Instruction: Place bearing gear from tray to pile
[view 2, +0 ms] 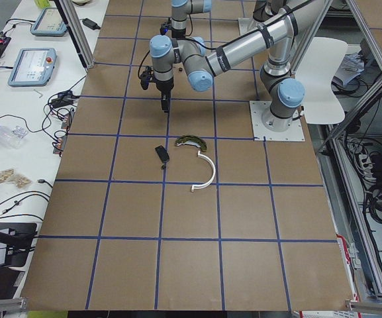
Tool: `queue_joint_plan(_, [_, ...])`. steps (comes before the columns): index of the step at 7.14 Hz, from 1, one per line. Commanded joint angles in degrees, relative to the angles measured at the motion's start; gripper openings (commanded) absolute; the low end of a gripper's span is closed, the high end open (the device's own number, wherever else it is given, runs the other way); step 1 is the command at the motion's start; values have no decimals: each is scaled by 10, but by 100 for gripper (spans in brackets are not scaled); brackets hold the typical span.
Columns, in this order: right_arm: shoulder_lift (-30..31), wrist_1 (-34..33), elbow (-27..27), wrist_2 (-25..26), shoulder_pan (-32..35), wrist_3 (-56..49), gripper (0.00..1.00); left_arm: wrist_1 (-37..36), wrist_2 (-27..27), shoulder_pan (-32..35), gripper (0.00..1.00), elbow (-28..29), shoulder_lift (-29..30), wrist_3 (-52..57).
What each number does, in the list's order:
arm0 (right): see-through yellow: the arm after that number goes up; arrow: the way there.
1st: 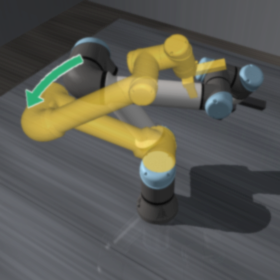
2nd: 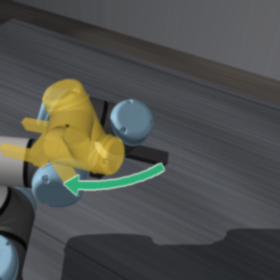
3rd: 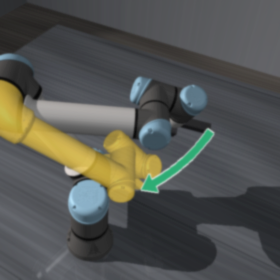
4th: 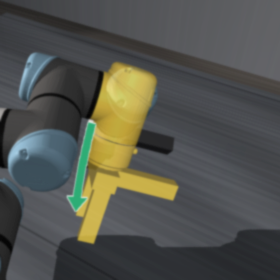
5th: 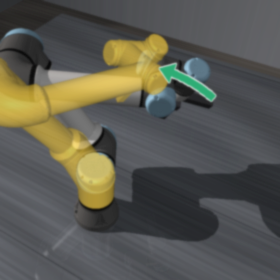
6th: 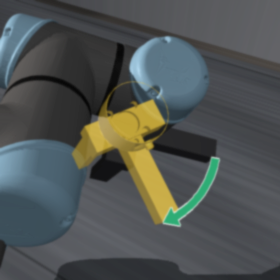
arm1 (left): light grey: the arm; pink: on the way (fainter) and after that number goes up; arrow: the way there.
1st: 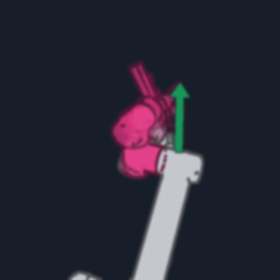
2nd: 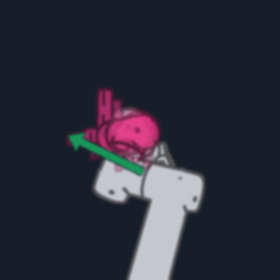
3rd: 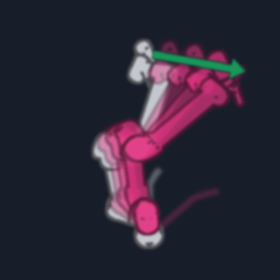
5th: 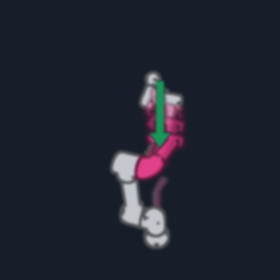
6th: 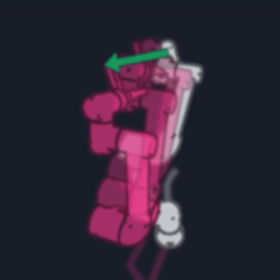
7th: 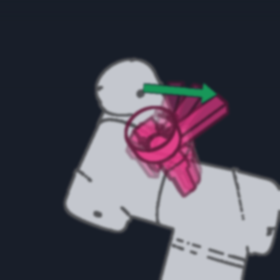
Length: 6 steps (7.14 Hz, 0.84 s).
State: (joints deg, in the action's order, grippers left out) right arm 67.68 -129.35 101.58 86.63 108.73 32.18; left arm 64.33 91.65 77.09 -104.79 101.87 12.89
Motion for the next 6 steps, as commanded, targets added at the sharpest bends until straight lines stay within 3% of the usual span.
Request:
queue_joint_plan(1, [46, 152, -71, 15, -74, -130, 100, -1, -6, 86, 100, -2, 14, -146])
queue_joint_plan(2, [65, 237, -111, 33, -113, -213, 100, -11, -4, 131, 100, -7, 29, -210])
queue_joint_plan(3, [87, 295, -124, 87, -157, -332, 100, -26, -4, 178, 100, -6, 47, -240])
queue_joint_plan(4, [119, 303, -125, 87, -176, -352, 100, -83, -6, 225, 100, -7, 74, -303])
queue_joint_plan(6, [156, 320, -159, 52, -153, -274, 100, -156, -9, 282, 100, 4, 129, -384])
